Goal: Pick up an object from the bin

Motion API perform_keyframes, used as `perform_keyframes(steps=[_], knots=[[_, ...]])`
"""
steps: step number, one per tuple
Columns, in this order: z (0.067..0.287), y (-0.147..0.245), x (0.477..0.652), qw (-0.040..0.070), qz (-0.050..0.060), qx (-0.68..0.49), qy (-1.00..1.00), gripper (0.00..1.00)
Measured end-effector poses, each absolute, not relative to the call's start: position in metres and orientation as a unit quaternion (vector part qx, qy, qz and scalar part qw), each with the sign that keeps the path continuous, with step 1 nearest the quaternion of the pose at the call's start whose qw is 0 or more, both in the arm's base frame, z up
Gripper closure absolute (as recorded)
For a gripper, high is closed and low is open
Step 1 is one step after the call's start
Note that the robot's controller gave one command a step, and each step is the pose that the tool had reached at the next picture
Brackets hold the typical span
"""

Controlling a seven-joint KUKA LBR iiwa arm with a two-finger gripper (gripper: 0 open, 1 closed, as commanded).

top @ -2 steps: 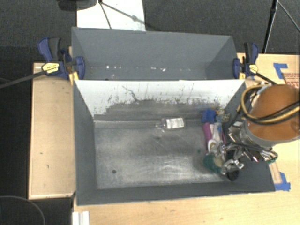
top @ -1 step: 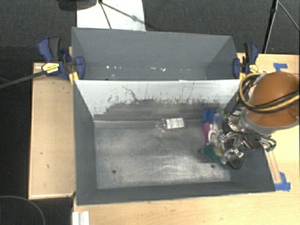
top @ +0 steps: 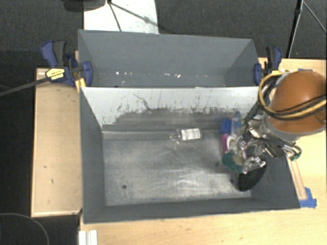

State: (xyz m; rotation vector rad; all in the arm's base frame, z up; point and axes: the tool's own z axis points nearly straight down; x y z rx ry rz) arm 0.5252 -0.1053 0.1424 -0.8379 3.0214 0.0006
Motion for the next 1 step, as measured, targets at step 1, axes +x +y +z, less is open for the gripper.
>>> perform_keyframes(steps=[1], knots=[[0.1240, -0.1245, 0.5394, 0.003, 0.000, -0.259, 0.966, 1.00]])
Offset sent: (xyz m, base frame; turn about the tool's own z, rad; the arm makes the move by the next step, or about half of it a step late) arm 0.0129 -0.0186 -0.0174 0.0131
